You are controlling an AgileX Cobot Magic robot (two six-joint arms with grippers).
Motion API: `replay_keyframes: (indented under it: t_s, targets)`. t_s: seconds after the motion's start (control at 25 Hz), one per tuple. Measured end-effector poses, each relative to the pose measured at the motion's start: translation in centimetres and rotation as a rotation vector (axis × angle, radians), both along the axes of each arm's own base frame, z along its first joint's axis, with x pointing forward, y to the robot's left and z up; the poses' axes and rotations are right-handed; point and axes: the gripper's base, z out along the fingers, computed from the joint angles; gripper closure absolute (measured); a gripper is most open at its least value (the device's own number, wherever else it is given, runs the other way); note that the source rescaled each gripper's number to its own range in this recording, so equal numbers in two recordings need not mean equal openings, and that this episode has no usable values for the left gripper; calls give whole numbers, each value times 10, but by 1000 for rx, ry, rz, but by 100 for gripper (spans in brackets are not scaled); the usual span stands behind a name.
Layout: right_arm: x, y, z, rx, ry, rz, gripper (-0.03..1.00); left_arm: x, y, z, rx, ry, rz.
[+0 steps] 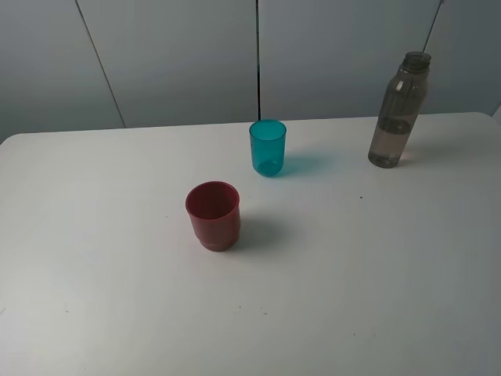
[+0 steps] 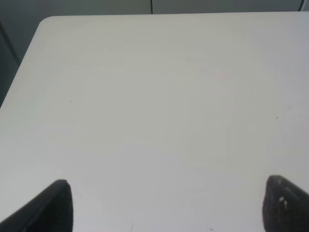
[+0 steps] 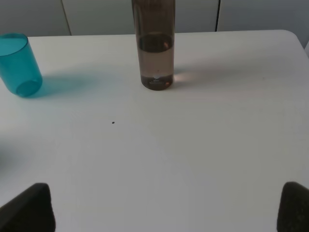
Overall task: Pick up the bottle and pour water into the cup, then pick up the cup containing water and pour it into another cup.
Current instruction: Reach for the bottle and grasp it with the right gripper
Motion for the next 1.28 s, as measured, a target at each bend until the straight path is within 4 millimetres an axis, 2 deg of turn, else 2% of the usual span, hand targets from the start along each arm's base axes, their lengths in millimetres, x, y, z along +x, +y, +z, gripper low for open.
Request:
replay_keyframes:
  t_s: [0.84,0.96,1.12,1.28]
  targets:
    - [0,0,0,0,0,0,-3,0,0,0,2,0,-1]
    - [3,0,9,0,15,0,-3,0,0,0,3,0,-2]
    - [26,0,39,0,23,-1,-3,0,0,0,3,0,-2]
    - [70,0,62,-1,-5,-4,-3,0,0,0,3,0,-2]
